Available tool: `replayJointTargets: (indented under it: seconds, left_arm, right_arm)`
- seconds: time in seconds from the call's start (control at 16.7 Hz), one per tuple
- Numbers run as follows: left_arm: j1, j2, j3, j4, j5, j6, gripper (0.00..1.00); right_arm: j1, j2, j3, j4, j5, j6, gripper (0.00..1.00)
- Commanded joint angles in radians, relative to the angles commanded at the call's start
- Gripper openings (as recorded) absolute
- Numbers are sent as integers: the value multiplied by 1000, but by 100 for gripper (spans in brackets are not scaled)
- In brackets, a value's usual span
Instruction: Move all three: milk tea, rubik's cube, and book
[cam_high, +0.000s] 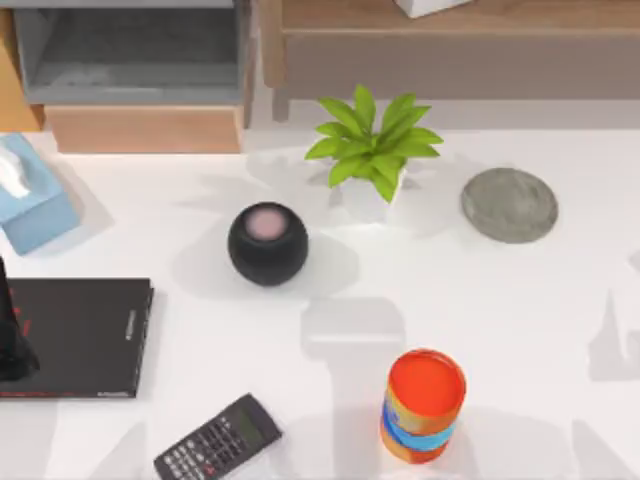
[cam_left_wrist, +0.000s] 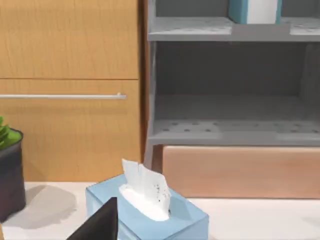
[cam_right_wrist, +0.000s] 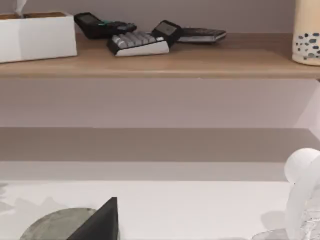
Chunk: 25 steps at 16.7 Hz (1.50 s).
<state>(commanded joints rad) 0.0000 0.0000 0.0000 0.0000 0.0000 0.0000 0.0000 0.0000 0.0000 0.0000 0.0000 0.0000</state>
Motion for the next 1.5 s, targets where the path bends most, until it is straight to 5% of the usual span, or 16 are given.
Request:
replayJointTargets:
  seconds: [0.48,1.2,1.5]
  left_arm:
    - [0,0,0,0,0,0,100]
    - [0,0,0,0,0,0,100]
    - [0,0,0,0,0,0,100]
  right_arm:
    - [-72,224,182,139,-68,2,100]
    - [-316,1476,844,603,-290,7,100]
    - [-392,1795,1035,742,-358,9,100]
